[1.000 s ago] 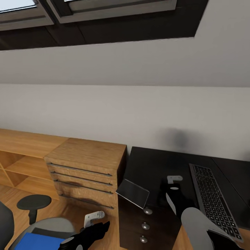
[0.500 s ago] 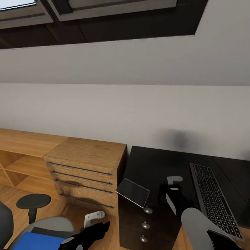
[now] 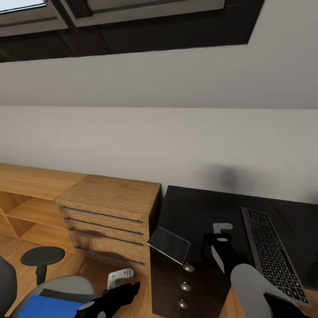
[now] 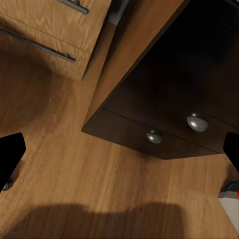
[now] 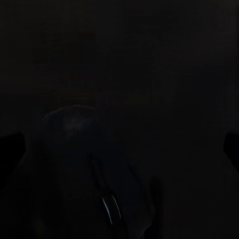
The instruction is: In the bedroom, organize the workspace by keeping the computer under the desk, ensuring the monitor is on the desk, placing the keyboard on the desk next to the monitor, placing the mouse on the desk next to the keyboard, moving the folder from the swivel chair onto the desk next to the mouse, stacking the notebook on top of the folder with the pen on top of the notebook, and positioning the swivel chair next to the desk.
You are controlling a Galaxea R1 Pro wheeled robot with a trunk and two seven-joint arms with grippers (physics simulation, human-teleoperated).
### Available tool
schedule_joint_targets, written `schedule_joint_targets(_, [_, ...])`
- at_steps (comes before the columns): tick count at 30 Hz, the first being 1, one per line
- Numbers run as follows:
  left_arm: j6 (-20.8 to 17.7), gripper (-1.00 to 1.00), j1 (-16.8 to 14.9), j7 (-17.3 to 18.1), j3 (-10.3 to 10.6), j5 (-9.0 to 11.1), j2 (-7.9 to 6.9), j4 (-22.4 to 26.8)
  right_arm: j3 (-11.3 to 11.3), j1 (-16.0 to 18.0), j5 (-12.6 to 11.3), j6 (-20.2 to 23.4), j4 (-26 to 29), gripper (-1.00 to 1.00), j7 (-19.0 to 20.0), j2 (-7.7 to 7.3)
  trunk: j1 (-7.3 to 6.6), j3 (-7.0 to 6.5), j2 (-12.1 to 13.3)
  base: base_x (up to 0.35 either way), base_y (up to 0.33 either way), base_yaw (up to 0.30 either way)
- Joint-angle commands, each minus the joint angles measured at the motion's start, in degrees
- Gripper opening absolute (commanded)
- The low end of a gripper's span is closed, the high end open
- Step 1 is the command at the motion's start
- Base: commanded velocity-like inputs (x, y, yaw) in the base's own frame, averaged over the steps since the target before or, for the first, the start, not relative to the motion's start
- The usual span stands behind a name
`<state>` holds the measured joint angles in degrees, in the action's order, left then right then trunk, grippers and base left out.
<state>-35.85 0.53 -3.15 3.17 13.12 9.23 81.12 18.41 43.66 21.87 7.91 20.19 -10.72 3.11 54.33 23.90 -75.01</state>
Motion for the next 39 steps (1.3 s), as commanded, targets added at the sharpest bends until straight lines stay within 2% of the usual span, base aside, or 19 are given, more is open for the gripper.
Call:
schedule_joint_targets(1, [-0.2,1.0,0.0,-0.3,0.0,0.5,0.0,0.1,0.3,0.0,0.5,0.0,0.1,1.0,0.0,0.05,0.0,0.05,0.0,0.0,0.0,0.0])
schedule_joint_targets(7, [-0.2,1.0,0.0,-0.4,0.1,0.5,0.0,0.1,0.3,0.0,0.4,-4.8,0.2,1.0,0.1,0.05,0.0,0.05,0.0,0.0,0.0,0.0])
schedule_joint_targets(10, [-0.2,1.0,0.0,-0.4,0.0,0.5,0.0,0.1,0.3,0.0,0.4,-6.7,0.4,1.0,0.1,0.05,-0.66,-0.49,1.2,0.0,0.0,0.0])
schedule_joint_targets(31, [-0.1,1.0,0.0,-0.5,0.1,0.4,0.06,-0.8,0.3,-0.1,0.3,-7.3,1.4,1.0,0.1,0.57,-5.27,-4.26,9.6,0.0,0.0,0.0])
schedule_joint_targets(39, [0.0,1.0,0.0,-0.7,0.2,0.2,0.09,-1.0,0.4,-0.1,0.0,-5.7,3.8,1.0,0.1,0.8,-7.02,-5.69,12.8,0.0,0.0,0.0])
